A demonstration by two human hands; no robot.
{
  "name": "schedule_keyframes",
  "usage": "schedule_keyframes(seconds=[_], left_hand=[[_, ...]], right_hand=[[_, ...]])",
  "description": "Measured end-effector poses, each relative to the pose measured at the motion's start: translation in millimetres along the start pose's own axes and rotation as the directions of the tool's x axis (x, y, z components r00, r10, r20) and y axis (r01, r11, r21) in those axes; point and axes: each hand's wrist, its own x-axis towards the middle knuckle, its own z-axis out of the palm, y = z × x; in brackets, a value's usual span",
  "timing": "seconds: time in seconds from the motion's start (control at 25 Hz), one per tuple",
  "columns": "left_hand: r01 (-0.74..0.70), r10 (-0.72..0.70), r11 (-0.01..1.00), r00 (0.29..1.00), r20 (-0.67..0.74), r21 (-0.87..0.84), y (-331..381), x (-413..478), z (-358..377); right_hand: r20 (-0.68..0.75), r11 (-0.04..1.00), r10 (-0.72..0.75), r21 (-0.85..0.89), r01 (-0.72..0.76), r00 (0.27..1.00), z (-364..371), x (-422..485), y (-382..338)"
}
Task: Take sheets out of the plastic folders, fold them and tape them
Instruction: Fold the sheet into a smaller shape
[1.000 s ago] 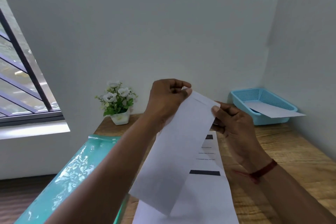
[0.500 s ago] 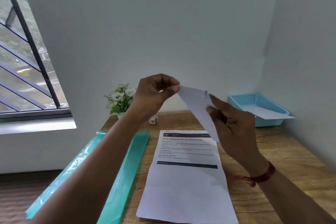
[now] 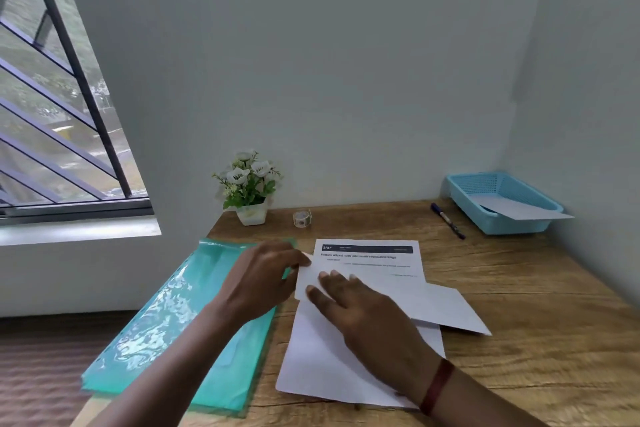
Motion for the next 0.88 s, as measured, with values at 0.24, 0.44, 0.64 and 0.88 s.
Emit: schedule_keyframes(seconds=[0.24, 0.44, 0.64, 0.88], left_hand=[[0.128, -0.135, 0.99, 0.981, 0.142, 0.053, -17.5, -24.7, 12.0], [0.16, -0.157, 0.987, 0.954, 0.256, 0.008, -18.8, -34.3, 21.0], [0.179, -0.186, 0.983, 0.932, 0.31, 0.051, -14.0, -40.8, 22.2], [0.113, -0.135, 0.99, 0.903, 0.409, 0.079, 39.0, -10.5, 35.8]], right_hand=[[0.295, 0.977, 0.037, 0.19, -0.096, 0.955, 19.0, 23.2, -7.6], [0.438, 0.976, -0.035, 0.208, -0.063, 0.898, 22.2, 19.3, -6.5], [0.534, 0.962, 0.022, 0.217, -0.162, 0.845, 12.7, 12.7, 11.4], [0.622, 0.954, 0.139, 0.126, -0.273, 0.77, 21.6, -4.1, 30.5]])
